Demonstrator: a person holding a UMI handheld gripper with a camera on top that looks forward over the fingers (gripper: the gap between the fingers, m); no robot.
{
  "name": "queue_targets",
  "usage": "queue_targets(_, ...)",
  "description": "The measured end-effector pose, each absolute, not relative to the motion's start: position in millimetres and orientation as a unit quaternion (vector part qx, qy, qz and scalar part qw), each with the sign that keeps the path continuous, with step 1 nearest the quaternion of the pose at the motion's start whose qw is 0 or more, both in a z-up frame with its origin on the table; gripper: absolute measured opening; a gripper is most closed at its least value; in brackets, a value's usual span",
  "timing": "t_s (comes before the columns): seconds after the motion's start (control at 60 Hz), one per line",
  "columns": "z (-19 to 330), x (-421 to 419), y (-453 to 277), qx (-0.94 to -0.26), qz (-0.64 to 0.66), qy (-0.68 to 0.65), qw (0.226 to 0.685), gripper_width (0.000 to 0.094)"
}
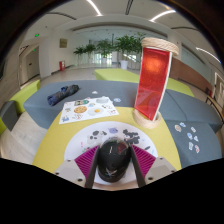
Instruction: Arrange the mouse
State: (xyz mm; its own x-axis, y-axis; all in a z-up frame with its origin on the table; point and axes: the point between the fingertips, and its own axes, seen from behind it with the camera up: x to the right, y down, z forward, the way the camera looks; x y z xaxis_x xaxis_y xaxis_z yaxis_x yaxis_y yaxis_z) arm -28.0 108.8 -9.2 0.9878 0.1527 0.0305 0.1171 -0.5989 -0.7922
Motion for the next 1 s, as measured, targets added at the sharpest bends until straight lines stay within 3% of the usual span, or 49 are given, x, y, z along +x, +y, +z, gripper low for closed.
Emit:
queue_targets(0.117,0,-15,102,-0.902,0.016,-0.047,0.429,0.0856)
queue_targets(0.317,69,-29,40,-0.889,0.049,-0.042,0.454,0.0839)
queue_targets(0.5,108,-39,-52,-0.881,0.020,-0.066,0.468,0.0840)
queue_targets(0.767,113,-69,-149,-0.868,0.008,-0.107,0.485,0.0850)
queue_targets(1.0,96,-65,-165,-0.869,0.018,-0.081,0.489,0.0842)
